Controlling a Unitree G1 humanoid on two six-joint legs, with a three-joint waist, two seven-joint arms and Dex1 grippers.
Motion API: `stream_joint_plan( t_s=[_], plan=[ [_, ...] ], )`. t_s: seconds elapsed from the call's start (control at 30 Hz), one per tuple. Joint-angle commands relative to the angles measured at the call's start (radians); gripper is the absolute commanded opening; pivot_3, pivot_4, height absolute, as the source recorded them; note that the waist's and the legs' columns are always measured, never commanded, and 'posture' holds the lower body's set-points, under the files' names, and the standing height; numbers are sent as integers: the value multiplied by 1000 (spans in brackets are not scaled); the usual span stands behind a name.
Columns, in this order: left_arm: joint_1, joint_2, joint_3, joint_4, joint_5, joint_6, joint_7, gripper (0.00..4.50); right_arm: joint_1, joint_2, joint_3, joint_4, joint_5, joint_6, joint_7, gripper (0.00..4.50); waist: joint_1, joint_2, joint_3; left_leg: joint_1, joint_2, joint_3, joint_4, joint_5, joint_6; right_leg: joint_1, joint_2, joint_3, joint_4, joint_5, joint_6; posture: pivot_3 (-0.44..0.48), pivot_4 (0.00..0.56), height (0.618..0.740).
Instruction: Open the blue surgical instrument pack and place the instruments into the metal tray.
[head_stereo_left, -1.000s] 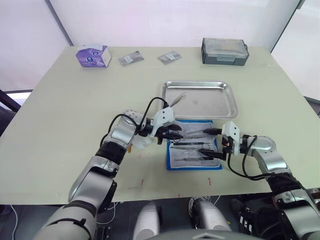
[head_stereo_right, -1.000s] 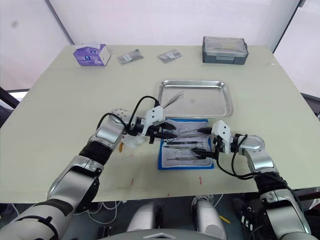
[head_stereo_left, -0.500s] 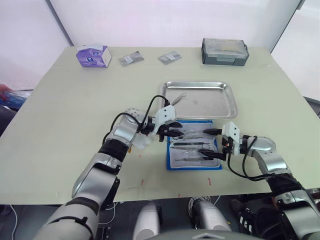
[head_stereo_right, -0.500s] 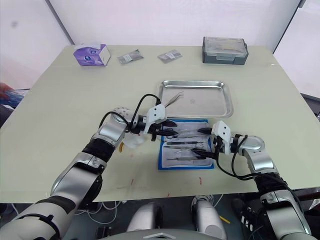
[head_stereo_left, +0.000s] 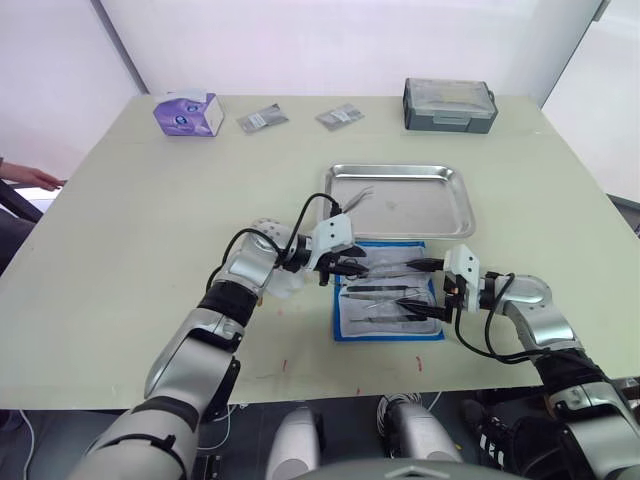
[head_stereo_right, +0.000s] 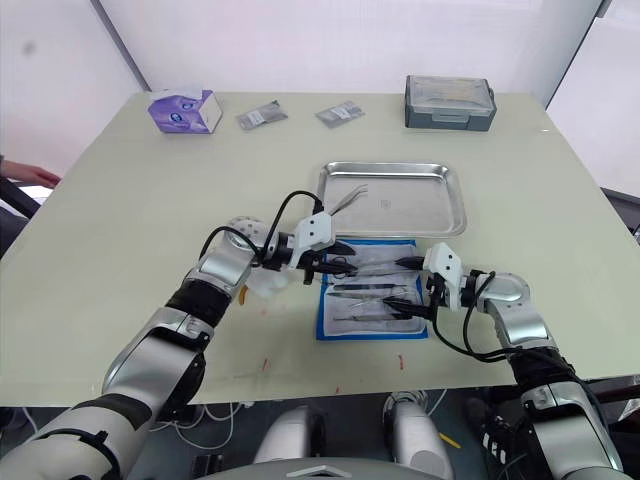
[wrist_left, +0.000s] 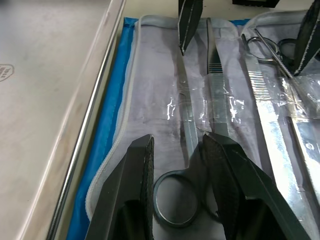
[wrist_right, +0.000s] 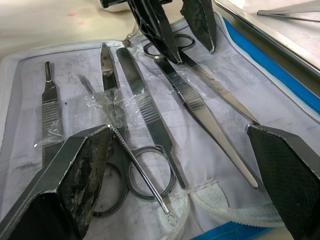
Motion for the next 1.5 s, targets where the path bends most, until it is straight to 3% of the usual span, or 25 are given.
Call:
stream_joint_plan(
  t_s=[0.03,0.1,0.2,0.23,0.57,1.5],
  plan=[
    [35,7,-34,23,38,5,-14,1664,67,-5,78,71,-77,56,-3,4500,0,1,-1,0,0,0,0,0,0,0,0,0,0,0,0,0,150,731],
    [36,6,-35,26,40,5,-14,1428,66,-5,79,70,-77,56,-3,4500,0,1,-2,0,0,0,0,0,0,0,0,0,0,0,0,0,150,731],
    [35,3,-33,30,41,10,-8,526,65,-4,79,71,-78,56,-2,4500,1,2,-3,0,0,0,0,0,0,0,0,0,0,0,0,0,150,731],
    [34,3,-32,30,41,10,-7,17,65,-4,79,71,-78,56,-2,4500,1,2,-4,0,0,0,0,0,0,0,0,0,0,0,0,0,150,731],
    [12,-4,-30,13,33,35,-19,17,61,-1,79,76,-77,56,-1,4500,1,3,-4,0,0,0,-1,0,0,0,0,0,0,0,0,0,150,731],
    [-55,48,-28,-252,24,336,-59,17,61,2,78,80,-76,53,-1,4500,-1,3,-3,0,0,0,-2,0,0,0,0,0,-1,0,0,0,150,731]
  ],
)
